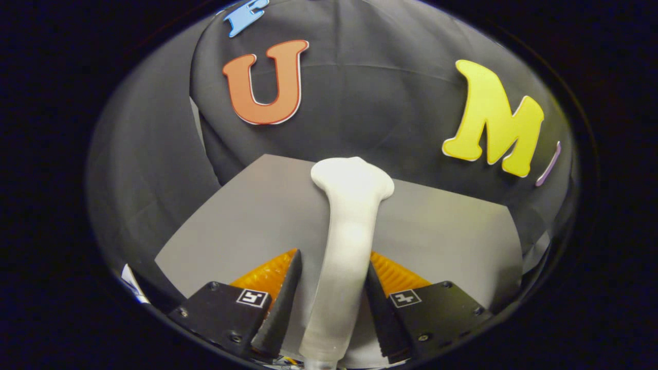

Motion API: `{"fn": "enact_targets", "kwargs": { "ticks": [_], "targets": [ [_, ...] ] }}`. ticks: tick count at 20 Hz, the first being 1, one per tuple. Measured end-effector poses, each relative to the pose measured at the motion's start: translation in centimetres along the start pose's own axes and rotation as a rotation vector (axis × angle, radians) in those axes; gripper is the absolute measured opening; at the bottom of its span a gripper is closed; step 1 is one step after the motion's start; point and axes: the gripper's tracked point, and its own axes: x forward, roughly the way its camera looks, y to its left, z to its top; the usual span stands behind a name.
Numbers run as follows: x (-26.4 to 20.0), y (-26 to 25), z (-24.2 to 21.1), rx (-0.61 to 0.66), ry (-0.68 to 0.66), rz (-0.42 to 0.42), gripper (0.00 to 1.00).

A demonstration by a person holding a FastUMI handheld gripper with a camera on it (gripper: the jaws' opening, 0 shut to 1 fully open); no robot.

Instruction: Iron the clothes twice with a garment steamer, once on the left side and once on the right side.

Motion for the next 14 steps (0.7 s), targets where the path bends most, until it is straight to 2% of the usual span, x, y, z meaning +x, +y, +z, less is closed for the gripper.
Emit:
{"fn": "enact_targets", "kwargs": {
  "ticks": [1, 3, 7, 11, 14],
  "targets": [
    [-0.1, -0.1, 0.0, 0.011, -0.004, 0.006, 0.66],
    [-0.3, 0.1, 0.1, 0.035, -0.007, 0.037, 0.46],
    [-1.4, 0.8, 0.7, 0.059, -0.034, 0.116, 0.39],
    [-4.4, 0.5, 2.6, 0.063, -0.126, 0.141, 0.34],
    [-8.3, 0.9, 3.4, 0.080, -0.189, 0.190, 0.32]
  ]
}}
